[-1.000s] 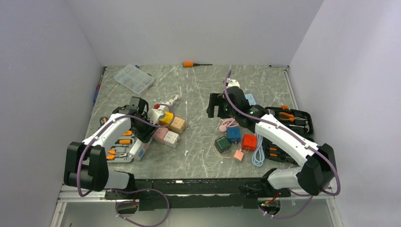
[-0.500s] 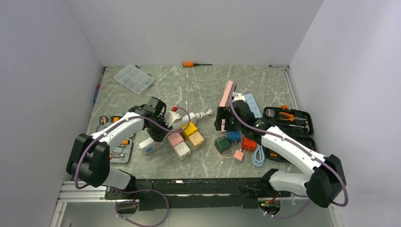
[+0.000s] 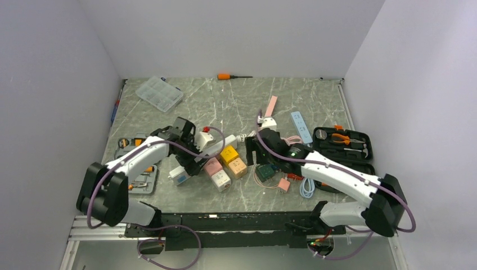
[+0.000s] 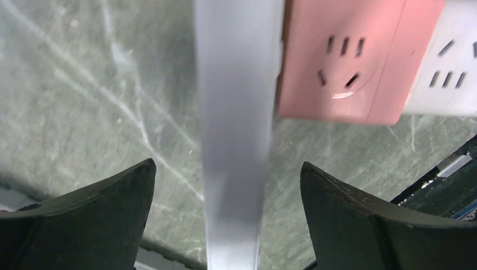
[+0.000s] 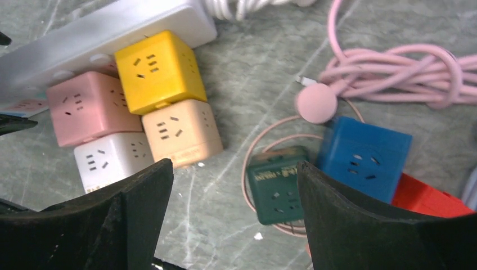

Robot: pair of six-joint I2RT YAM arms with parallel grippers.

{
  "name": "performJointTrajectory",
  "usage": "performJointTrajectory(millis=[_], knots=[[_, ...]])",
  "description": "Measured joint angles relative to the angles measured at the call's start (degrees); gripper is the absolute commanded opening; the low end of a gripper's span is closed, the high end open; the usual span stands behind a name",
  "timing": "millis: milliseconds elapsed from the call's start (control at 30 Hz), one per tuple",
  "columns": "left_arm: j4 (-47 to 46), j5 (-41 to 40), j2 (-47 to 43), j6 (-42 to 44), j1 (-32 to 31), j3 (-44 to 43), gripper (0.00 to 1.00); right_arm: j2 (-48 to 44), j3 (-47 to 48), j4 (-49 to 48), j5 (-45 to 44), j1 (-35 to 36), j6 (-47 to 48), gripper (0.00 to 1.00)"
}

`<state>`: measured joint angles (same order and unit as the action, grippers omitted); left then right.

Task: Pull the plug off the socket
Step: Remove the plug from the socket.

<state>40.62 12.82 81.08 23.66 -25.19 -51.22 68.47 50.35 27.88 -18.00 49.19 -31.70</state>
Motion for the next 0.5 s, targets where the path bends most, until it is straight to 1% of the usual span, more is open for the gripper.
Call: performJointTrajectory(millis=[133, 233, 367, 433, 467, 500], knots=[[-0.5, 1.3, -6.4, 2.6, 4.5, 3.4, 0.99, 6.6, 4.9, -0.1, -1.3, 2.8, 0.3, 0.82], [-0.8, 2.4, -8.9, 4.7, 6.1, 4.9, 0.92, 11.3, 8.6, -0.1, -1.7, 4.0, 0.9, 0.82], [-3.1, 5.0, -8.9, 6.1, 6.1, 9.2, 0.81, 15.6, 13.4, -0.1, -3.1, 7.2, 1.8, 0.82], [-3.4, 5.9, -8.6, 6.7, 6.1, 11.0, 0.73, 17.0, 15.4, -0.2, -3.6, 9.3, 1.9, 0.82], [-3.4, 6.2, -8.2, 6.8, 6.1, 11.4, 0.66, 17.7, 16.4, -0.3, -4.0, 10.6, 1.9, 0.82], [-3.5, 6.4, -7.7, 7.0, 6.1, 11.4, 0.58, 18.2, 17.0, -0.5, -4.1, 11.6, 1.9, 0.82]])
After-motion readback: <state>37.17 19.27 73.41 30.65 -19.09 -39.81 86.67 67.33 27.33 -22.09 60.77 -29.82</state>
